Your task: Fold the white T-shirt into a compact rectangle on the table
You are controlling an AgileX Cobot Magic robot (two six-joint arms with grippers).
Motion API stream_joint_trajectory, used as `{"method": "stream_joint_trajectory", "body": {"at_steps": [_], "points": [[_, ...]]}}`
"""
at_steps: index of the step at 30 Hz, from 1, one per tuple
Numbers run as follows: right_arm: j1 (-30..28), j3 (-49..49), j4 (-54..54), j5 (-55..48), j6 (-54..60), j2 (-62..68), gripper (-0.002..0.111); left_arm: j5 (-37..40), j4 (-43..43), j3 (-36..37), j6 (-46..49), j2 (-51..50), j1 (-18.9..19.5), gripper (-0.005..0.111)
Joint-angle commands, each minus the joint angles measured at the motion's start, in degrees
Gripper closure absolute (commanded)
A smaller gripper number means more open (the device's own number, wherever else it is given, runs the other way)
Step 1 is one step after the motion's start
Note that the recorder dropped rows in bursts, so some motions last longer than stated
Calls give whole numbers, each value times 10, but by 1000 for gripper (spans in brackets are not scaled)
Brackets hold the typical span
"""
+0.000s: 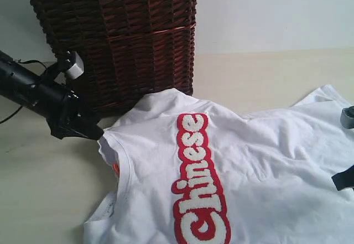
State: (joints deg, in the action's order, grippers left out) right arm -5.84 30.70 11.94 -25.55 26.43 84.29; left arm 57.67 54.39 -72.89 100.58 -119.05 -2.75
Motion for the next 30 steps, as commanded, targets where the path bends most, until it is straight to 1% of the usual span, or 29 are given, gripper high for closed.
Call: {"method": "stream_joint_trajectory", "body": {"at_steps": [1,3,5,6,8,10,11,13,16,18,21,27,30], "points": [[-2,0,1,2,4,-5,108,120,-24,1,-78,13,1,53],[-2,0,4,2,4,-5,108,123,-5,6,-79,19,1,63],[-2,0,4,2,4,-5,108,123,7,17,-50,23,-14,72],[-2,0,4,2,4,-5,108,123,7,23,-34,23,-26,76],[-2,0,4,1,4,-5,108,112,10,29,-15,21,-48,80],[-2,0,4,1,4,-5,108,103,31,29,23,15,-72,87],[-2,0,4,1,4,-5,108,95,42,29,41,14,-82,93],[-2,0,4,2,4,-5,108,50,62,29,86,12,-107,106],[-2,0,4,2,4,-5,108,-56,55,29,111,5,-145,107],[-2,0,4,2,4,-5,108,-90,27,29,112,-6,-166,107],[-2,0,4,1,4,-5,108,-72,-24,29,89,-26,-183,107],[-2,0,8,0,4,-9,108,0,-87,43,52,-50,-186,107],[-2,0,10,0,4,-18,108,59,-118,54,39,-50,-186,107]]}}
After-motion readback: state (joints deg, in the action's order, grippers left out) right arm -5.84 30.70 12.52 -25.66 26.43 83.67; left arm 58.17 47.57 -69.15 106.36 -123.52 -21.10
